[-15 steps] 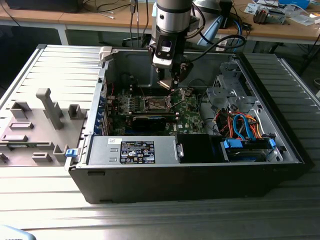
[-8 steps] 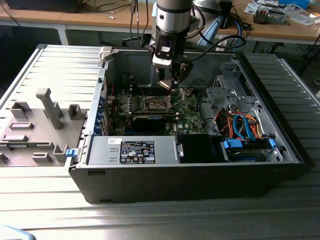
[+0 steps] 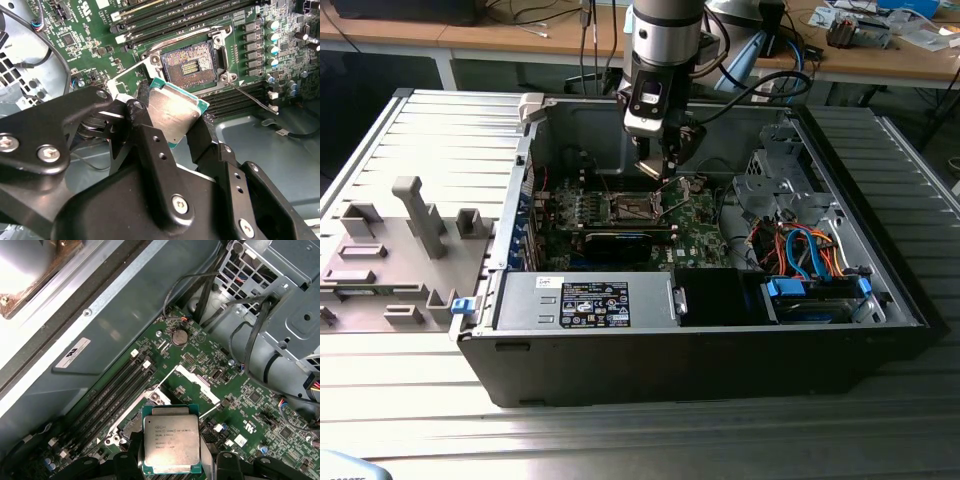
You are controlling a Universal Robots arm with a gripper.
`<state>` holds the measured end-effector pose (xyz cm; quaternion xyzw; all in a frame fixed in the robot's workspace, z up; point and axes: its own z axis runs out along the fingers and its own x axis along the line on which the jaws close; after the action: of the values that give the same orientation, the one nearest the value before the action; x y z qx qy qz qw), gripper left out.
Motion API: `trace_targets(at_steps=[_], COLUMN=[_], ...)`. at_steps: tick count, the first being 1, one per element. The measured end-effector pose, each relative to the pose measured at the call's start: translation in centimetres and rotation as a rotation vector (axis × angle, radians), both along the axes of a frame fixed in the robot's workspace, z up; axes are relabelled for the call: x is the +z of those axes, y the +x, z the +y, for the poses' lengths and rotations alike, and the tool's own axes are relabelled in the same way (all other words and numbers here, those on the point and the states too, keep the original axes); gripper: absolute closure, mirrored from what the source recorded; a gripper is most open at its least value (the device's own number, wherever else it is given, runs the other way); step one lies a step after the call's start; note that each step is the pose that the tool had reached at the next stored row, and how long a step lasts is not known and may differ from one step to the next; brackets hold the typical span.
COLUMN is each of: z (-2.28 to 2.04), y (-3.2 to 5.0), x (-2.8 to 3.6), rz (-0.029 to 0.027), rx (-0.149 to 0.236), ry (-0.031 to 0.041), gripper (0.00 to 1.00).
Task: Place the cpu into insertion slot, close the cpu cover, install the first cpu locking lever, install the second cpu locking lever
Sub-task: 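Place the cpu into insertion slot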
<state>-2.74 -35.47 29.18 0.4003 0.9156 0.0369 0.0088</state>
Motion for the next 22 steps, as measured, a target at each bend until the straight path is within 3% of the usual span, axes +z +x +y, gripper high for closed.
trace_targets(at_steps=[22], z=[0.00], y=[0.00], x=[-0.07], rz=[0.0000], rx=[-0.031], ry=[-0.0001], gripper=[0.45])
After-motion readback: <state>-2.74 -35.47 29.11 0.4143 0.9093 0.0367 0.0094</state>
